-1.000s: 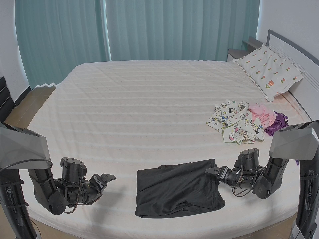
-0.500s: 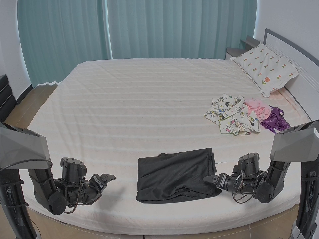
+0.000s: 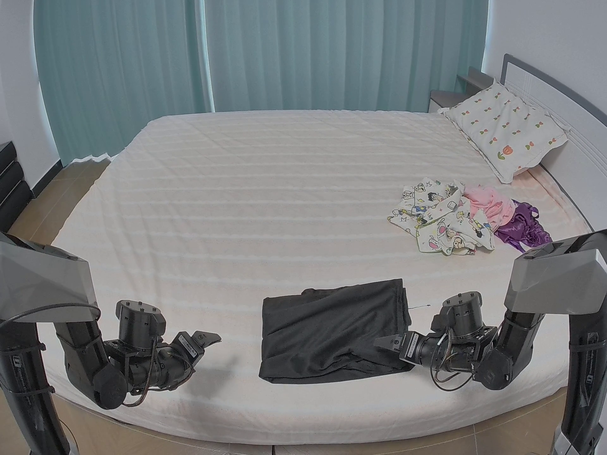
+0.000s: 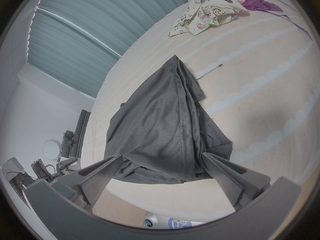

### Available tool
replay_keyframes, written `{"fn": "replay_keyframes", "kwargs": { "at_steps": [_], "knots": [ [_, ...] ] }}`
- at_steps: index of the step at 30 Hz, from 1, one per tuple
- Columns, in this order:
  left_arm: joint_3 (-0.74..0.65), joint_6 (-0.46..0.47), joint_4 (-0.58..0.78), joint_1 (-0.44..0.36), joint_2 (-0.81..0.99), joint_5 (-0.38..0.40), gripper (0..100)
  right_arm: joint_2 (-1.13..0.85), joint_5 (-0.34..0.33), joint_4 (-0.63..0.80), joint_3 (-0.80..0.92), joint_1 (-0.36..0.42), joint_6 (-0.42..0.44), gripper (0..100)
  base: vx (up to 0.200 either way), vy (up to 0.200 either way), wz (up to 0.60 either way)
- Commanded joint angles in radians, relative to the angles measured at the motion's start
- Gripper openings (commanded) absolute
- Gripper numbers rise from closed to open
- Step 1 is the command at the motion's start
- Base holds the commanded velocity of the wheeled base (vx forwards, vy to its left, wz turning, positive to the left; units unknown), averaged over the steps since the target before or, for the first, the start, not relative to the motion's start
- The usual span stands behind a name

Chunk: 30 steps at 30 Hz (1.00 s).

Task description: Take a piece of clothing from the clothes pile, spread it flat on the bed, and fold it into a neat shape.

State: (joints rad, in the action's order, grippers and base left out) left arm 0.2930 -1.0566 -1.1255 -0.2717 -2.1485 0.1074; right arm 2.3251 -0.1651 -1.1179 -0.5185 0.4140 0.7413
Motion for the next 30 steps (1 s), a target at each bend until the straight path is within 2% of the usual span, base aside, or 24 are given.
{"fn": "replay_keyframes", "kwargs": {
  "at_steps": [1, 4, 5, 16, 20, 30],
  "knots": [
    [0.000, 0.000, 0.000, 0.000, -0.002, 0.000, 100, 0.019, 0.015, 0.001, -0.006, 0.012, -0.002, 100, 0.000, 0.000, 0.00],
    [0.000, 0.000, 0.000, 0.000, -0.002, 0.000, 100, 0.039, 0.052, 0.001, -0.015, 0.028, -0.008, 100, 0.000, 0.000, 0.00],
    [0.000, 0.000, 0.000, 0.000, -0.002, 0.000, 100, 0.040, 0.058, 0.001, -0.015, 0.028, -0.010, 0, 0.000, 0.000, 0.00],
    [0.000, 0.000, 0.000, 0.000, -0.002, 0.000, 100, -0.015, 0.062, 0.024, 0.000, 0.015, -0.013, 0, 0.000, 0.000, 0.00],
    [0.000, 0.000, 0.000, 0.000, -0.002, 0.000, 100, -0.056, 0.058, 0.128, 0.011, -0.014, -0.068, 0, 0.000, 0.000, 0.00],
    [0.000, 0.000, 0.000, 0.000, -0.002, 0.000, 100, -0.095, 0.053, 0.178, 0.043, -0.050, -0.151, 0, 0.000, 0.000, 0.00]
  ]
}}
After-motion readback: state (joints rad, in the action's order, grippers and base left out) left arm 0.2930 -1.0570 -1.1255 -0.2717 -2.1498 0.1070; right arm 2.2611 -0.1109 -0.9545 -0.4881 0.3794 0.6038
